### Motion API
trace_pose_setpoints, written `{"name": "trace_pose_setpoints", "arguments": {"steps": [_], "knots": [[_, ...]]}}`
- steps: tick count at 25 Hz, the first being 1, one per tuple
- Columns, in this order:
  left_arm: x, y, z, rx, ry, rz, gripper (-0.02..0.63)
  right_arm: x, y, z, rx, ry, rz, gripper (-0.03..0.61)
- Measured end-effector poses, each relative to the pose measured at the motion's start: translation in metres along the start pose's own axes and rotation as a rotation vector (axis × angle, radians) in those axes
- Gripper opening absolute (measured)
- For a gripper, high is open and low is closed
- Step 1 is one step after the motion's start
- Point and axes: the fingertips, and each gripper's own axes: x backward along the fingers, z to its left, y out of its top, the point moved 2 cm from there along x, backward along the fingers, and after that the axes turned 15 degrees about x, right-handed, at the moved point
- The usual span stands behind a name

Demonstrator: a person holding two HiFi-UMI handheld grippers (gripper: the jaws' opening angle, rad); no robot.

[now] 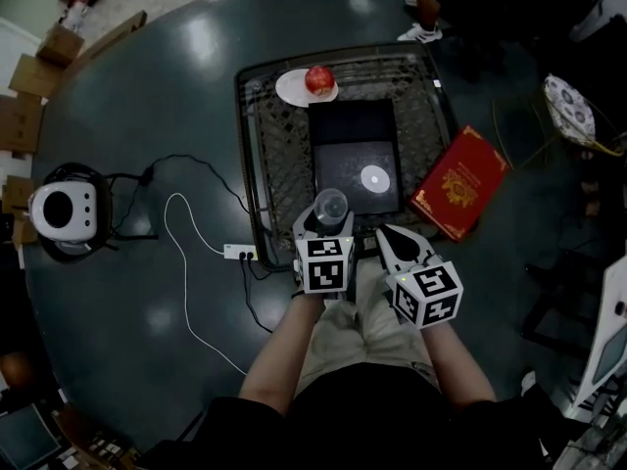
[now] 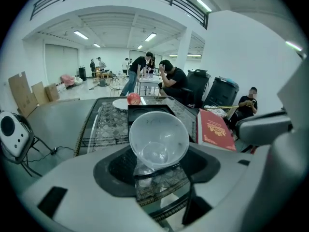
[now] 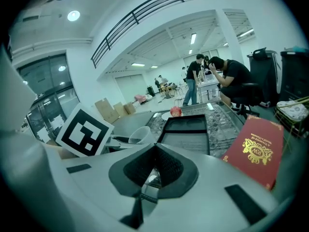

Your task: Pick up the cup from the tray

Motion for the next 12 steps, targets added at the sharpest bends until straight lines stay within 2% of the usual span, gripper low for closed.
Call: {"name": "trace_pose_setpoints", "arguments": {"steps": [12], "knots": [[0.056,0.003,0.007,0.040,-0.044,-0.048,0.279,0.010,0.009,0.028,0.031,-0.001,-0.020,0.011]]}}
